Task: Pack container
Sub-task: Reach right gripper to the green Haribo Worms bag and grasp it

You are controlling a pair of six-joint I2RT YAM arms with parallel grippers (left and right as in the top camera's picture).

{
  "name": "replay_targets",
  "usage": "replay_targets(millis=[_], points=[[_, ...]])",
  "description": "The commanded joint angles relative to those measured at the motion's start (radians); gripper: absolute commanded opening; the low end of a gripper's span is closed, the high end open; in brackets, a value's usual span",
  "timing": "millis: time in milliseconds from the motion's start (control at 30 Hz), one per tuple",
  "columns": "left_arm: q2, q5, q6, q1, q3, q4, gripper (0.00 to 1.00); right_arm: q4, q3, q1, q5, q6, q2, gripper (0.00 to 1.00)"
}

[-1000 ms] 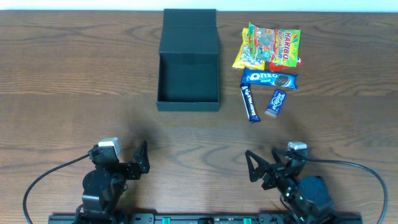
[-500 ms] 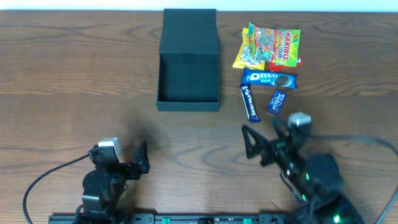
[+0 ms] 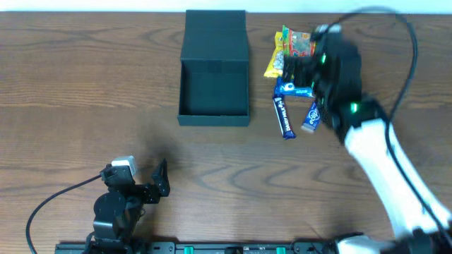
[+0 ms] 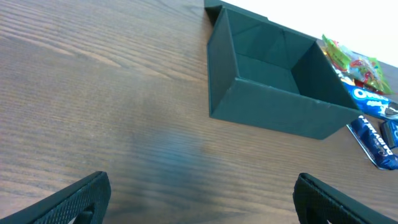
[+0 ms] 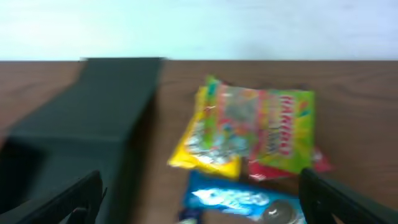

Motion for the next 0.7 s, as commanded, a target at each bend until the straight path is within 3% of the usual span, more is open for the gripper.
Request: replay_targets(millis=[0, 367, 667], points=[[-0.006, 0.0, 0.0, 0.002, -0.018, 0.0, 0.95, 0.011, 0.139, -0.09, 0.021, -0.065, 0.167, 0.99], [-0.006, 0.0, -0.001, 0.002, -0.018, 0.0, 0.95, 0.126, 0.423, -0.217, -0.081, -0.127, 0.626, 0.95], [-0.006, 0.0, -0.001, 0.002, -0.018, 0.0, 0.95, 0.139, 0.44, -0.22, -0.082, -0.127, 0.778, 0.88]])
